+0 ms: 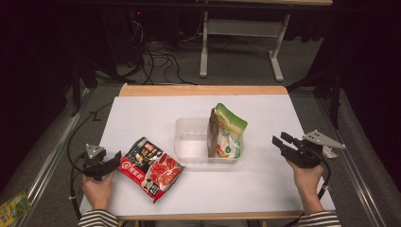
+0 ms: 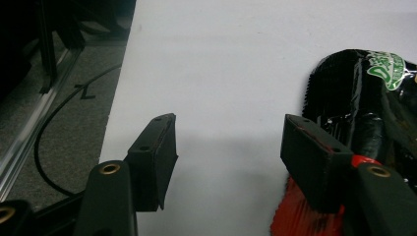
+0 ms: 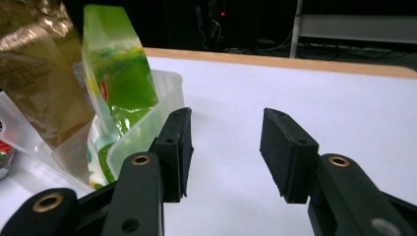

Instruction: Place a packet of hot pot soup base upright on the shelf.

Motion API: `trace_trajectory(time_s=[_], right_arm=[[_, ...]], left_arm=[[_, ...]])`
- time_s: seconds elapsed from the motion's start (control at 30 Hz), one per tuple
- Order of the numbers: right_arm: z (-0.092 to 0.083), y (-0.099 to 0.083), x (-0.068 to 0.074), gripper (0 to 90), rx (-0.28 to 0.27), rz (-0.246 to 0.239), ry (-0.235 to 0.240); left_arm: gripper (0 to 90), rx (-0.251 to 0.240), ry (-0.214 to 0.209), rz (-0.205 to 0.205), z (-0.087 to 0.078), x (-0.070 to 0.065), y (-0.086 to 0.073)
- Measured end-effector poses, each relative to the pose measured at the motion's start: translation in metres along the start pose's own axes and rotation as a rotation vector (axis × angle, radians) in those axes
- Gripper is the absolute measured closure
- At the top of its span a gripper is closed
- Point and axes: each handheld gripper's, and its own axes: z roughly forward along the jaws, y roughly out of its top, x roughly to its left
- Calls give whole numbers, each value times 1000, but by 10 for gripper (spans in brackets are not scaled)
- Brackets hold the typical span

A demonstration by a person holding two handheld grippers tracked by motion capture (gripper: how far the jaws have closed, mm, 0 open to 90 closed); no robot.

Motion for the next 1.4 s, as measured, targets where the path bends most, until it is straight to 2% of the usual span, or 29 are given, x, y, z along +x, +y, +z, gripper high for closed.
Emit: trace_trajectory(time_s=[0.2,0.3,0.6,0.8,1.03,1.1,1.13,1.2,1.4], right_arm=[[7,-13,0,557,26,17,-2],[12,-19,-1,557,34,13,-4],[20,-36,-3,558,70,23,-36],[25,-43,-6,557,86,9,-55],[36,-53,-7,557,114,3,-86],[37,-55,-8,557,113,-4,-89],[38,-56,-8,557,114,-5,-91],[39,-58,-9,556,119,-7,-97],[43,-64,-8,541,133,-14,-121]], left_arm=[[389,-12,0,-20,-1,2,0],[388,-10,-2,-16,-1,2,0],[387,-14,-2,-14,-2,2,-1],[386,-38,-11,-45,-4,4,-1],[394,-40,-12,-37,-4,4,-1],[401,-54,-14,-33,-5,3,-2],[418,-80,-5,-30,-7,3,-2],[431,-103,-14,-30,-10,2,-2],[431,-102,-68,-5,-15,-1,-2]])
